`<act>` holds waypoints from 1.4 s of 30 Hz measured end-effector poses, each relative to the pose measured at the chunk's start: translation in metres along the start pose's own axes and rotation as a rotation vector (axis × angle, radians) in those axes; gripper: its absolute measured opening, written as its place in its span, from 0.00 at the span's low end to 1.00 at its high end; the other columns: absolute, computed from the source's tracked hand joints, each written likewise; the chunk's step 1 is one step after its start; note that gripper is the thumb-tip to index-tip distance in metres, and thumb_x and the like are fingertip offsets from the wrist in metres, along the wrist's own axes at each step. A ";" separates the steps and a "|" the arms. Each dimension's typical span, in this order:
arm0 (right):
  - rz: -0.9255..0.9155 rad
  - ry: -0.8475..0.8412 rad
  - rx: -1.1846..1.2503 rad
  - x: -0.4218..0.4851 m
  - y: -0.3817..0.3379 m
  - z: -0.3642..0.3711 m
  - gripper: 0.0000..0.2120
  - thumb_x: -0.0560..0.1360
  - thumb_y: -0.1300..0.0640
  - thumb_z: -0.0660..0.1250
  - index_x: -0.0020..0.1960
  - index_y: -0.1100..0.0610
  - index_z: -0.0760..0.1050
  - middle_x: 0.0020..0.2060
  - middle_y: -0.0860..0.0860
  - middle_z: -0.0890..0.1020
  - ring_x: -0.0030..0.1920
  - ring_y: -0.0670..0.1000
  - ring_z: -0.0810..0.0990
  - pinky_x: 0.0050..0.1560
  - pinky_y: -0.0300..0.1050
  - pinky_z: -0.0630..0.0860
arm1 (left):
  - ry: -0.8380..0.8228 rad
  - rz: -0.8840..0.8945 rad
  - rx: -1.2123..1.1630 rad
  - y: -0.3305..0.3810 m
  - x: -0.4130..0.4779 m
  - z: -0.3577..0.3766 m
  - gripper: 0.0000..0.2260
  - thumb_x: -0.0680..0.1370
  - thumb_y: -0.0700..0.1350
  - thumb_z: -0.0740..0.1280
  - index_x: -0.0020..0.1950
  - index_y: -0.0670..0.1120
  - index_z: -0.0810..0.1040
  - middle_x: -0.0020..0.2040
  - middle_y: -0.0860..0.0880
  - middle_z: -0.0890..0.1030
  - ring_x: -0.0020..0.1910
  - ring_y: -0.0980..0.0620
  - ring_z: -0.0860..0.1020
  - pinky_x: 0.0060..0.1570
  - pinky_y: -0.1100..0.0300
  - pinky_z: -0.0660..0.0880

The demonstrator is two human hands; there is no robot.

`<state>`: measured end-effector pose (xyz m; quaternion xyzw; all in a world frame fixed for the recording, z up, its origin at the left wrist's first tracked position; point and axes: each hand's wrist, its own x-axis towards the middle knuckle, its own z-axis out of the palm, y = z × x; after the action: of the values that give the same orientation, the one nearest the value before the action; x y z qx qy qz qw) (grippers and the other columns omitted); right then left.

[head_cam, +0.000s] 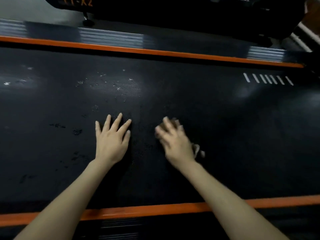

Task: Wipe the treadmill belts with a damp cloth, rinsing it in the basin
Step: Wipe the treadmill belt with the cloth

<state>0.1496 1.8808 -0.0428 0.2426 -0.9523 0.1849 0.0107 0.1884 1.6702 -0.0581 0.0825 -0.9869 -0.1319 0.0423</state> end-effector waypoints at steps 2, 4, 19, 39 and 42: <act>-0.237 -0.077 0.001 -0.029 -0.019 0.005 0.22 0.75 0.56 0.55 0.68 0.50 0.71 0.73 0.54 0.64 0.70 0.70 0.61 0.68 0.62 0.61 | -0.026 0.010 0.058 -0.002 -0.005 0.000 0.29 0.76 0.60 0.41 0.74 0.56 0.64 0.76 0.48 0.61 0.76 0.42 0.53 0.70 0.36 0.43; -0.365 -0.184 0.032 -0.052 -0.014 -0.003 0.23 0.76 0.54 0.53 0.70 0.48 0.68 0.75 0.50 0.58 0.74 0.64 0.54 0.72 0.55 0.51 | -0.042 0.026 0.105 -0.003 -0.008 0.000 0.29 0.76 0.61 0.38 0.76 0.57 0.58 0.77 0.49 0.57 0.77 0.44 0.49 0.70 0.36 0.40; -0.106 -0.124 0.024 -0.064 -0.004 -0.012 0.21 0.77 0.57 0.61 0.70 0.53 0.69 0.74 0.58 0.59 0.73 0.69 0.51 0.71 0.65 0.48 | -0.052 0.046 0.070 -0.006 -0.009 0.001 0.23 0.82 0.56 0.46 0.77 0.57 0.53 0.79 0.50 0.51 0.77 0.44 0.44 0.70 0.36 0.39; 0.022 -0.011 0.047 -0.005 0.002 -0.007 0.19 0.80 0.52 0.58 0.71 0.47 0.66 0.75 0.51 0.58 0.76 0.60 0.48 0.74 0.54 0.49 | 0.103 -0.132 -0.627 -0.015 -0.011 -0.023 0.14 0.80 0.43 0.60 0.64 0.47 0.78 0.69 0.50 0.72 0.73 0.51 0.63 0.74 0.52 0.47; -0.184 -0.020 0.084 -0.012 -0.031 0.015 0.19 0.78 0.55 0.60 0.68 0.52 0.72 0.73 0.56 0.63 0.72 0.69 0.55 0.72 0.59 0.54 | 0.208 -0.227 -0.668 -0.026 -0.015 -0.037 0.14 0.80 0.41 0.60 0.63 0.47 0.78 0.69 0.50 0.73 0.71 0.50 0.66 0.71 0.56 0.58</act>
<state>0.1759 1.8561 -0.0471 0.3309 -0.9175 0.2207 0.0080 0.2113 1.6386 -0.0302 0.1862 -0.8644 -0.4417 0.1521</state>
